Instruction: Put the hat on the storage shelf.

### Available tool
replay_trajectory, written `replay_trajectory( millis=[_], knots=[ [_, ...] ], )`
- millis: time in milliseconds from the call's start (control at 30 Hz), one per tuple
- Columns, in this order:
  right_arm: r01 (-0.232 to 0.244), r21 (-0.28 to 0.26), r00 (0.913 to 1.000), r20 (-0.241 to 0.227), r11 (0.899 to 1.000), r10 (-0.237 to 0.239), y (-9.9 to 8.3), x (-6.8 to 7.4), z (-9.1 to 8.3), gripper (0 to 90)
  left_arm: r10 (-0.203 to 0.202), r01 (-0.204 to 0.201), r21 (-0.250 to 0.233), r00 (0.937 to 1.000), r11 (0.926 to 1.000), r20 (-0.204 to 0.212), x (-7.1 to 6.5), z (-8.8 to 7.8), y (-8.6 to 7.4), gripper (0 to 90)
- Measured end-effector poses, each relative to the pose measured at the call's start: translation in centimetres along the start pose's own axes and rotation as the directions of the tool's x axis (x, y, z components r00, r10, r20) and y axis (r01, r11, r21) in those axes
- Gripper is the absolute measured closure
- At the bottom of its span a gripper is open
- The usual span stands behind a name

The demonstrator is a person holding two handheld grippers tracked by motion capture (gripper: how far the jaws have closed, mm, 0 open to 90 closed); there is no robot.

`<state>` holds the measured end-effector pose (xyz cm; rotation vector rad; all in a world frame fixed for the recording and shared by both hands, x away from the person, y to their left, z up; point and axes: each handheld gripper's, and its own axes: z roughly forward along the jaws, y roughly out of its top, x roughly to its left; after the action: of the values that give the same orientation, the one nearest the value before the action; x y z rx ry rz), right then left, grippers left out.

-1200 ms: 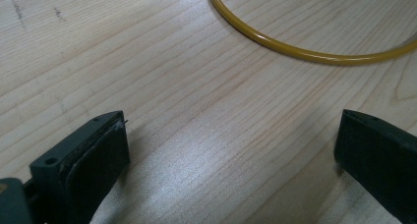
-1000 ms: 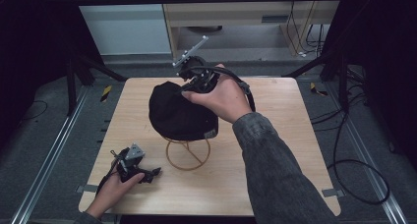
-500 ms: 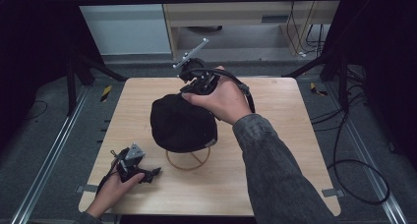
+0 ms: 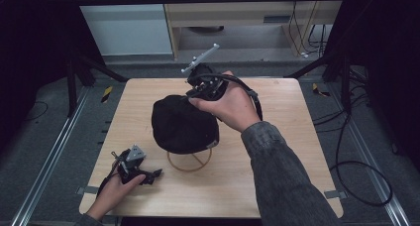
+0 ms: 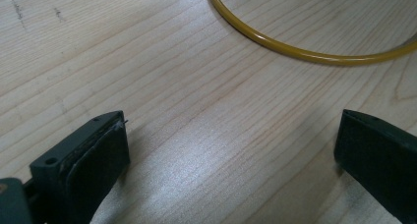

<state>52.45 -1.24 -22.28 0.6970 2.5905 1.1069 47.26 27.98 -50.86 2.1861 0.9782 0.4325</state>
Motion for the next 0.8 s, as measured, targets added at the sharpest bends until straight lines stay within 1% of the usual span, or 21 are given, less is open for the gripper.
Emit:
replay_trajectory(
  millis=[167,300,467,600,800],
  knots=[
    [-0.004,-0.008,1.0,0.005,1.0,0.004,-0.7,0.0,-0.4,71.9,0.0,0.0,0.0,1.0,1.0,0.0,0.0,0.0,0.0,0.0],
    [-0.008,-0.012,0.9998,0.02,1.0,0.008,-1.3,0.0,-0.5,72.0,0.0,0.0,0.0,1.0,1.0,0.0,0.0,0.0,0.0,0.0],
    [-0.016,-0.032,0.9996,0.023,0.999,0.017,-1.9,-0.1,-0.9,71.3,0.0,0.0,0.0,1.0,1.0,0.0,0.0,0.0,0.0,0.0],
    [-0.023,-0.043,0.9992,0.033,0.999,0.024,-2.4,-0.2,-1.5,67.6,-0.001,0.001,0.0,1.0,1.0,0.0,0.0,0.0,0.0,0.0],
    [-0.048,-0.068,0.9977,0.044,0.997,0.051,-3.3,-0.6,-2.8,64.9,-0.001,0.001,-0.001,1.0,1.0,-0.001,0.0,0.0,0.0,0.0]
  ],
)
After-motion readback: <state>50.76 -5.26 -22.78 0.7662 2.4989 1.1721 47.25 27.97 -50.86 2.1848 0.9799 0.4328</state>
